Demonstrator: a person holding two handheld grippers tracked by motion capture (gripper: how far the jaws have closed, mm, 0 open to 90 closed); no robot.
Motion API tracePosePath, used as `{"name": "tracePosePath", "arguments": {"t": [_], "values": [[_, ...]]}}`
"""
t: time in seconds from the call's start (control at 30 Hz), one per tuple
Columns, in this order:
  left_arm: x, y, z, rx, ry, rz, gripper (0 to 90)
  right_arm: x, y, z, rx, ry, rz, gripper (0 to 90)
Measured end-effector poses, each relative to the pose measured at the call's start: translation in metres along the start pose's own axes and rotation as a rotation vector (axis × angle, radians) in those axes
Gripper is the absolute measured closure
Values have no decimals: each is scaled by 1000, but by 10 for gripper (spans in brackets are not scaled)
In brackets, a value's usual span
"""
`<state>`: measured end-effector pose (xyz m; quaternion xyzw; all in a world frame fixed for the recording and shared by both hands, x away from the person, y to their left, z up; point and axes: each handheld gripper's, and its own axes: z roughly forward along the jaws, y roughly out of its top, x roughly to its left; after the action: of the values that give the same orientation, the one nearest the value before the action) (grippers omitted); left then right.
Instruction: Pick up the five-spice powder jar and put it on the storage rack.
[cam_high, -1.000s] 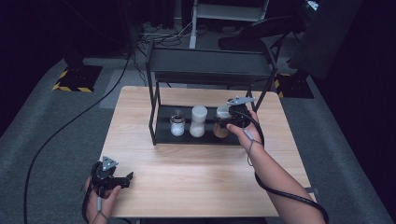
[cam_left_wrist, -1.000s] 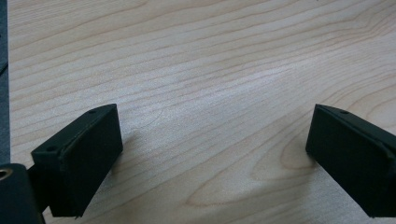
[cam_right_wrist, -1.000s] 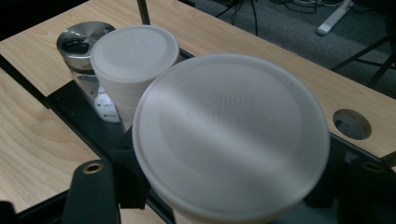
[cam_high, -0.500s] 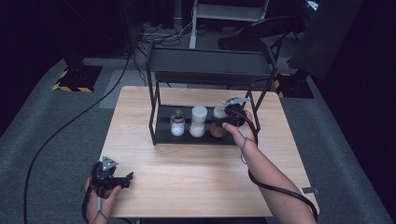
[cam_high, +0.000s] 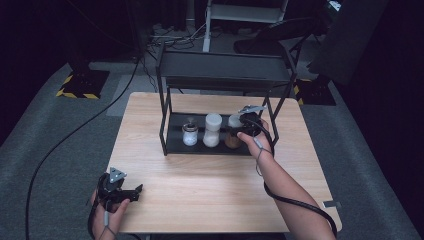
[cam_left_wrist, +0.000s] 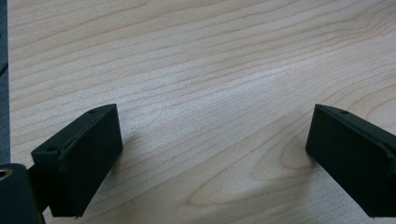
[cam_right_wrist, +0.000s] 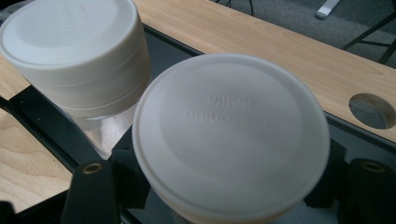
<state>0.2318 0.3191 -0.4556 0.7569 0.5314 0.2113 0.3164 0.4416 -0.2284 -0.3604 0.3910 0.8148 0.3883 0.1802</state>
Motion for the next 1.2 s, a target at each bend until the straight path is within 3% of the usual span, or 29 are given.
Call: {"name": "tracePosePath", "arguments": {"t": [0.17, 0.37, 0.83, 1.2], "values": [[0, 0, 0, 1, -1, 0, 31, -4, -1, -1, -3, 4, -7, 315], [0, 0, 0, 1, -1, 1, 31, -6, 3, -11, -39, 21, -4, 165], [0, 1, 1, 4, -3, 3, 20, -11, -2, -71, -123, 50, -18, 99], [0, 3, 2, 8, -1, 0, 7, -23, -31, -118, -136, 79, -18, 84]]}}
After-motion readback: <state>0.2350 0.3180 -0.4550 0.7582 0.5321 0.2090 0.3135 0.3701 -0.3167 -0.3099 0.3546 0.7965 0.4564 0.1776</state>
